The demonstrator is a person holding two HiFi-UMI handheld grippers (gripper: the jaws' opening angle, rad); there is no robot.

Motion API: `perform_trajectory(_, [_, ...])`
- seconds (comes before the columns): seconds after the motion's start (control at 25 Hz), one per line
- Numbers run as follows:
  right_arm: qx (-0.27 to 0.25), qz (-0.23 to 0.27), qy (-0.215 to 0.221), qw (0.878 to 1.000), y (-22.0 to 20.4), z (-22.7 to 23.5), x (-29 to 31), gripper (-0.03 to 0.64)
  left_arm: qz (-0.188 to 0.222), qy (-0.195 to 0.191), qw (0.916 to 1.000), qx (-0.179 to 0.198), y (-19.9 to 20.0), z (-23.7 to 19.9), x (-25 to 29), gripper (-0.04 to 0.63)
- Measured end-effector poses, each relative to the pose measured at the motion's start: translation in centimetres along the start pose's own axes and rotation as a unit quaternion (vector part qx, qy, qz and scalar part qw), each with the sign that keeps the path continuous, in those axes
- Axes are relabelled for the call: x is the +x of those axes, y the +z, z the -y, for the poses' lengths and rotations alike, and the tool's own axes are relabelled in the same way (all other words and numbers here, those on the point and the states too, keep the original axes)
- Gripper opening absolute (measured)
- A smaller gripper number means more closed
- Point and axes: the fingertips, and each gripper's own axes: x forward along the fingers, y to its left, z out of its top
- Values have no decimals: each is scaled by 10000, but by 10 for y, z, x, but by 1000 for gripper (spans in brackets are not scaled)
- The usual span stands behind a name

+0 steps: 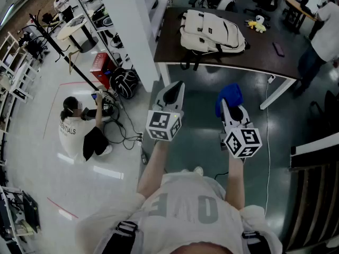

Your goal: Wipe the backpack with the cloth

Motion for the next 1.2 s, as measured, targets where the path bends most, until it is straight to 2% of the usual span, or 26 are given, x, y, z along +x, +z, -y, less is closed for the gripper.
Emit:
perform_trajectory(0.32, [46, -74, 11, 10000, 1, 17, 0, 38, -81, 275, 9995, -108, -3, -10, 11, 6])
perform_trajectory(0.56, [104, -233, 42, 9997, -12, 36, 2, 38, -282, 300, 9991, -133, -23, 1, 23, 6])
perform_trajectory(0.8, [-50, -356, 226, 9991, -27, 53, 15, 38, -442, 432, 9980, -153, -49, 0, 31, 6])
perform_trajectory(1.0, [240, -509, 478, 9973, -45, 62, 60, 38, -483, 687, 9961, -259, -68, -32, 54, 6])
perform_trajectory(1.2, [162, -757, 774, 9940, -74, 79, 163, 38, -449, 775, 9953, -370, -103, -88, 113, 6])
